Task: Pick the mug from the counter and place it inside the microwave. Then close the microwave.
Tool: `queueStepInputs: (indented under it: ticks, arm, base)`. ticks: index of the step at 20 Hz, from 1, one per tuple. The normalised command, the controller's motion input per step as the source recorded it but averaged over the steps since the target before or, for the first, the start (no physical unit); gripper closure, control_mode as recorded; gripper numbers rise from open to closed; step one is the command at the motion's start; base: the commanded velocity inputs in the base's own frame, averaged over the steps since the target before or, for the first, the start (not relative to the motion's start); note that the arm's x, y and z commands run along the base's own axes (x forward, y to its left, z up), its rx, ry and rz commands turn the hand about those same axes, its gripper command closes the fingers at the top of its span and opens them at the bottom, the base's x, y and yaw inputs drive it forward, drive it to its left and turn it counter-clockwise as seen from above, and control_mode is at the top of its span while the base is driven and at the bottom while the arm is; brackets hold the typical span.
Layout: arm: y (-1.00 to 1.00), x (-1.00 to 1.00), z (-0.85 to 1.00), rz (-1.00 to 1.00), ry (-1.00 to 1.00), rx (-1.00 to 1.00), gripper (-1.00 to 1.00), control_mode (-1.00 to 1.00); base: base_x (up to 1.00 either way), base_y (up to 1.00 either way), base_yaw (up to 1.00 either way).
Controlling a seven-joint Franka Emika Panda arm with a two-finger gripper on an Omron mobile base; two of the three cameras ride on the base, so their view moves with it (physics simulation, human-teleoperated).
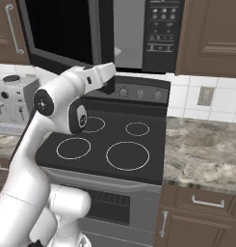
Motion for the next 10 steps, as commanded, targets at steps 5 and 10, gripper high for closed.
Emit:
queueStepInputs:
  ticks: [5,10]
  arm:
    - [-0.16,0.51,0.02,0.05,0.04,0.0,-1.0,-1.0]
    - [-0.13,0.52,0.01,0.04,0.08,0.0,-1.0,-1.0]
  base:
    - [0.0,0.0,0.0]
    - [0.0,0.0,0.0]
